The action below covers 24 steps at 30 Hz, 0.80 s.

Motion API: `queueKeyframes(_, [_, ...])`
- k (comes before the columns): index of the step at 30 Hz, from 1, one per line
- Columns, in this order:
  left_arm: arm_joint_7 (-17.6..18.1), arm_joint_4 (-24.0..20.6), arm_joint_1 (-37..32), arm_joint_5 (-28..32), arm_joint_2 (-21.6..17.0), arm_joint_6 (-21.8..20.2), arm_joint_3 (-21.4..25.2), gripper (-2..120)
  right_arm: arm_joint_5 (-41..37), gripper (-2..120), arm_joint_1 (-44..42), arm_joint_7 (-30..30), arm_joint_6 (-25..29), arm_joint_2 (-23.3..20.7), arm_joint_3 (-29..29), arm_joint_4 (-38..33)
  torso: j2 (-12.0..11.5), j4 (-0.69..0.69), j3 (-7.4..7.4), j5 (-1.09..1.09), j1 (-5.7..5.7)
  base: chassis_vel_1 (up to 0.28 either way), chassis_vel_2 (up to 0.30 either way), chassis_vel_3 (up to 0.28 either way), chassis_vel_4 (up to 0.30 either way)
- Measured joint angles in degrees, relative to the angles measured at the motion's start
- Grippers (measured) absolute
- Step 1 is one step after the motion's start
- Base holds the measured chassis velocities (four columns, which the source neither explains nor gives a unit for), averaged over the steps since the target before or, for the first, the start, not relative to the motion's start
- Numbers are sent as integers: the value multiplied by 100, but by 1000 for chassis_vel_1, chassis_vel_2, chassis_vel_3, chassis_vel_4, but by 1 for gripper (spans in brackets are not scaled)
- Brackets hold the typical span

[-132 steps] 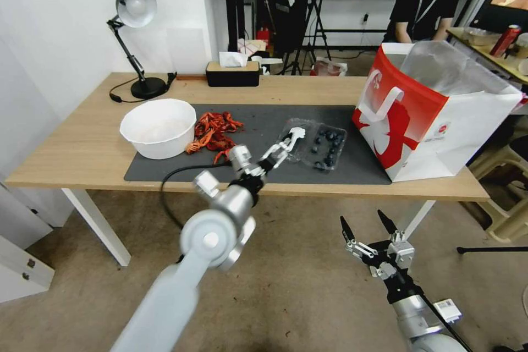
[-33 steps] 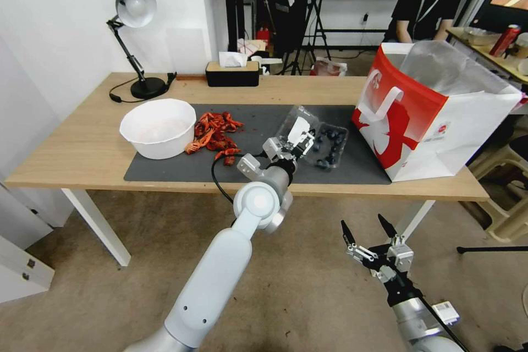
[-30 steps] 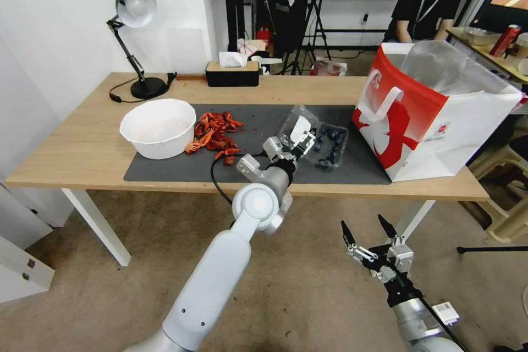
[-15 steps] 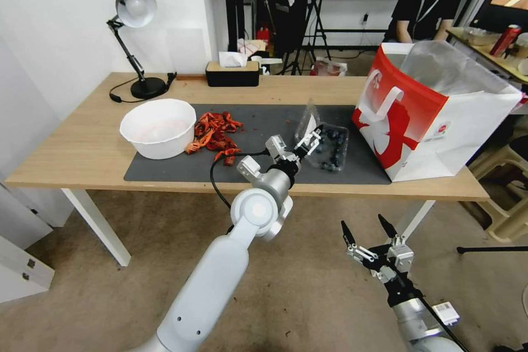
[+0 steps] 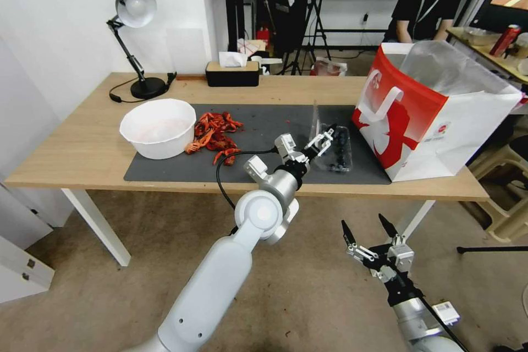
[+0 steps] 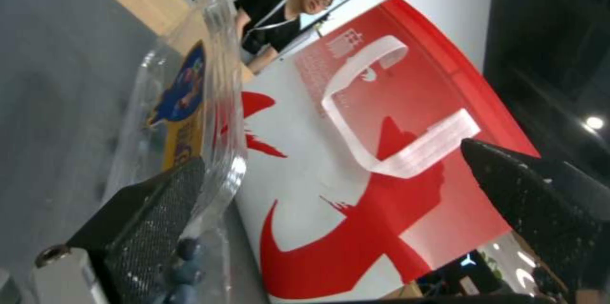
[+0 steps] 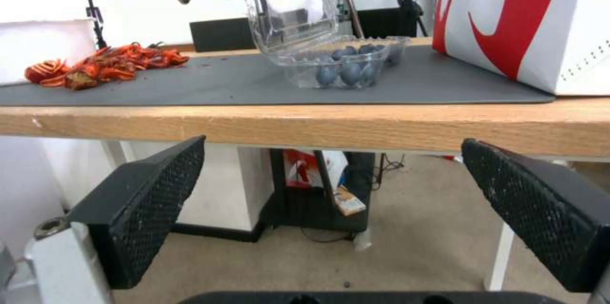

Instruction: Close the takeout container lid, then place the container into the takeout bag.

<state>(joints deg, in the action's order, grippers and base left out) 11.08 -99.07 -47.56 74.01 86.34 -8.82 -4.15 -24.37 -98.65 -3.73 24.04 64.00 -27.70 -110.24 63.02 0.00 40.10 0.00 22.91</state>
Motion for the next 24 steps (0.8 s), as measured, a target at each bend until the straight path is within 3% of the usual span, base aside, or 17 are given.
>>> queueKeyframes(24, [-303, 474, 579, 279, -9, -240, -235, 100, 85, 100, 31, 16, -1, 26, -7, 63, 0, 0, 0, 0, 1, 0, 0, 0, 0])
